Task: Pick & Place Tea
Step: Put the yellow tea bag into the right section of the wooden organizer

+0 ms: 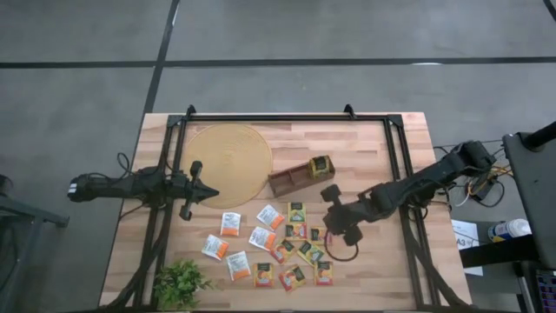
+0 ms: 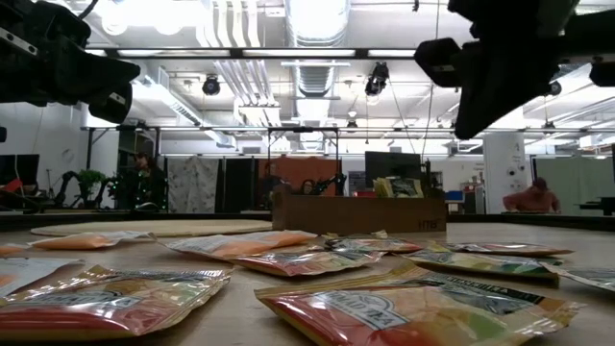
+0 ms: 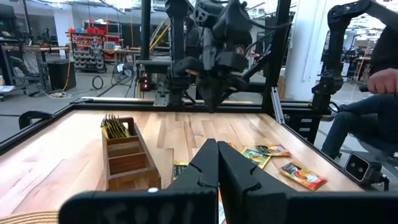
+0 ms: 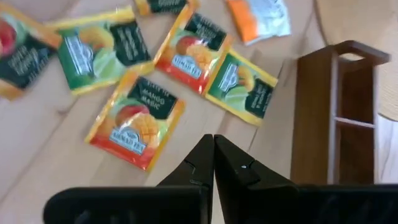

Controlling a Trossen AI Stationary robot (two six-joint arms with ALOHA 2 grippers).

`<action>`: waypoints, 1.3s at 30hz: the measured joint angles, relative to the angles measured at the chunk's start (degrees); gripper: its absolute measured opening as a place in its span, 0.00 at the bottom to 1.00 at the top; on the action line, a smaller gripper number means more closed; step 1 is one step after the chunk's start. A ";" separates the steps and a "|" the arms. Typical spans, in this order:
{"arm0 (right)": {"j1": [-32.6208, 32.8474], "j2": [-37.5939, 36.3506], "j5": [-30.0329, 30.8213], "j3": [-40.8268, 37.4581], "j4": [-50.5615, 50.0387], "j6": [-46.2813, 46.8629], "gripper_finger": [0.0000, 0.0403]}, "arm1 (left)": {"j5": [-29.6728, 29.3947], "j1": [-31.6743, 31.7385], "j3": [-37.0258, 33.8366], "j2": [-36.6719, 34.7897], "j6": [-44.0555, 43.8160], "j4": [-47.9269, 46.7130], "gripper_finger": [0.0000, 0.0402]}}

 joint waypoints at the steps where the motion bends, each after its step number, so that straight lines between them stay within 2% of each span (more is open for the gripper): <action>1: -0.04 0.78 -1.28 1.11 -0.63 -0.63 0.02 | 0.00 0.00 0.00 0.00 0.00 0.00 0.00; 5: -0.50 4.63 -8.64 7.40 -3.39 -2.91 0.02 | -0.01 0.00 -0.01 0.02 0.00 -0.02 0.00; 11: -0.55 11.05 -12.86 15.38 -6.91 -9.99 0.06 | 0.00 0.00 0.00 0.02 0.00 -0.04 0.00; 16: -0.90 16.35 -13.07 18.89 -10.65 -15.27 0.20 | 0.00 0.00 -0.01 0.02 0.00 -0.02 0.00; 25: -1.04 20.94 -12.47 20.98 -11.17 -24.18 0.45 | -0.02 -0.07 -0.02 0.02 0.00 -0.02 0.00; 30: -1.05 21.48 -11.35 21.26 -13.16 -29.05 0.50 | -0.02 -0.07 0.00 0.00 0.00 -0.02 0.00; 34: -1.05 20.39 -8.11 21.15 -13.51 -29.45 0.50 | -0.02 -0.04 0.00 0.02 0.00 -0.04 0.00; 39: -0.56 19.45 -7.98 21.52 -13.53 -29.32 0.50 | -0.02 -0.04 -0.01 0.02 0.00 -0.04 0.00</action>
